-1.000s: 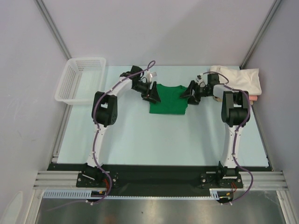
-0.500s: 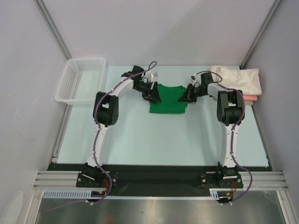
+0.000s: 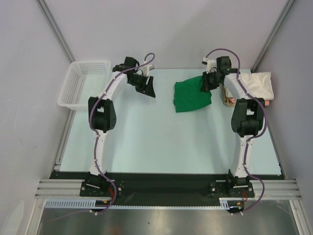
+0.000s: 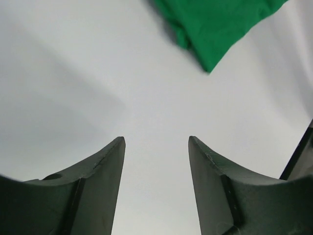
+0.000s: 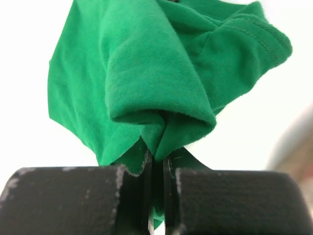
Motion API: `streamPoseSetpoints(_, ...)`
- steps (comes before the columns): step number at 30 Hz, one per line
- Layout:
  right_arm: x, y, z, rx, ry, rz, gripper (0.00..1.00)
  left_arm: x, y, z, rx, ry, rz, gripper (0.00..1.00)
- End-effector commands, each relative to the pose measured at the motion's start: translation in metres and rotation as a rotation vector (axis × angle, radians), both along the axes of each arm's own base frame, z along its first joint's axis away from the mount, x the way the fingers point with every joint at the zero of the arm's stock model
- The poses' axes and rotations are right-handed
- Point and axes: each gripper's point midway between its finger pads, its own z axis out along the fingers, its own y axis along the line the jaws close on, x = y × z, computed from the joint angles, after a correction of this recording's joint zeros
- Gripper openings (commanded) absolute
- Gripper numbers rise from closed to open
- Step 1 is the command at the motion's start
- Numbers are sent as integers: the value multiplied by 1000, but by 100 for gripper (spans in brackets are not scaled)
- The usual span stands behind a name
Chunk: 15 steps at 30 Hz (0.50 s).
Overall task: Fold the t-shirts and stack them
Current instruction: Neatly place the folded tshirt to the corner
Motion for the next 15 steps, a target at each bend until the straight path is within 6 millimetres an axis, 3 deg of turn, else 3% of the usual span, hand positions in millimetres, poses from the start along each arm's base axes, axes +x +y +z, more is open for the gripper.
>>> streamPoseSetpoints(1,10,-34,44,-229,-164,47,0,-1,1,35,26,-132,-71,60)
streamPoseSetpoints(9,24,-84,83,-381,-201,49,0,12,-13,52,-68,-141,-14,60)
streamPoseSetpoints(11,29,-87,94,-394,-216,51,0,14,-17,54,-87,-140,-9,59)
streamPoseSetpoints(12,34,-106,104,-404,-232,13,0,14,-18,54,-86,-143,-8,59)
streamPoseSetpoints(15,36,-115,124,-440,-287,5,0,12,-22,53,-83,-146,-18,59)
